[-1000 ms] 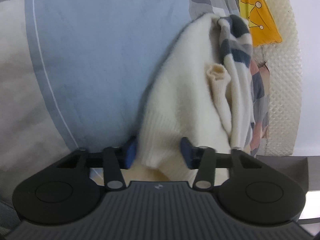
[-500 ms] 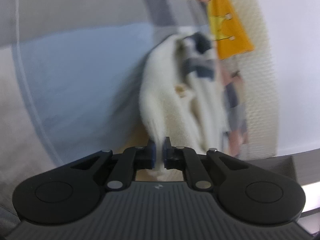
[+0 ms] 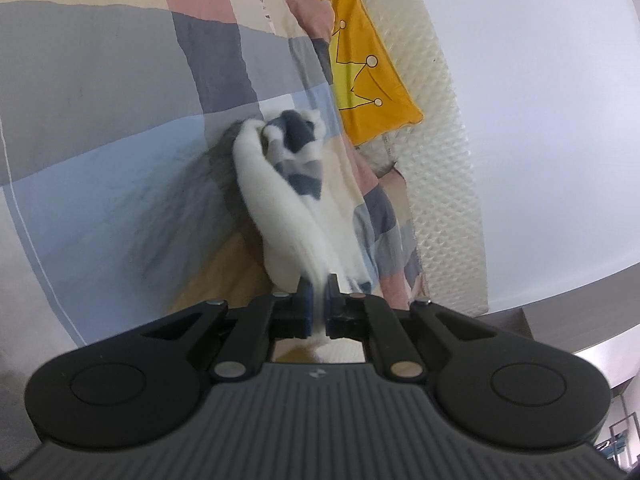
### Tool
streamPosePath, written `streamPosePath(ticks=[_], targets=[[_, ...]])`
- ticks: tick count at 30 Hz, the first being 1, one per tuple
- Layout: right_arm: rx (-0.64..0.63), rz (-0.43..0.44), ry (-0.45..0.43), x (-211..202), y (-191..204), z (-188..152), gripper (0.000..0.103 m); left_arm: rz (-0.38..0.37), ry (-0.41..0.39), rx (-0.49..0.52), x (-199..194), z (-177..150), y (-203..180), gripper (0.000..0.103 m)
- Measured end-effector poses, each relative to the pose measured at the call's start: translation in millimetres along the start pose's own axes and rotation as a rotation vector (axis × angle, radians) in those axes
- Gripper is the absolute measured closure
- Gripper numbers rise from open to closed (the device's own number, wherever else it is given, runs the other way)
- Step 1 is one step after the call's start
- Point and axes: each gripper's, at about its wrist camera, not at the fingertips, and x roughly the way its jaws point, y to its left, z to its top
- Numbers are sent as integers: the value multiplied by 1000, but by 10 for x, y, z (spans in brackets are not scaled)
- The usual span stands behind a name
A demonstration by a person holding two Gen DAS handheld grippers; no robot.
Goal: Fold large clothes
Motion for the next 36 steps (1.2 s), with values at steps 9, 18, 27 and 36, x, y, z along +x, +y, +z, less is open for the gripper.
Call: streamPosePath(ticks=[9,18,27,36], targets=[[-22,34,0,-407,99,-96,94,-60,15,25,-429,-84,-105,97],[-59,83,-3,-1101,371,-323,94,-153,-13,25,-1257,-398,-175,97],[-37,49,17,-1153,431,-190,94,-140,-9,65,-1253,-379,-353,97],[72,-22,11,-164,491,638,94,-68,2,81,-173,404,-907,97]])
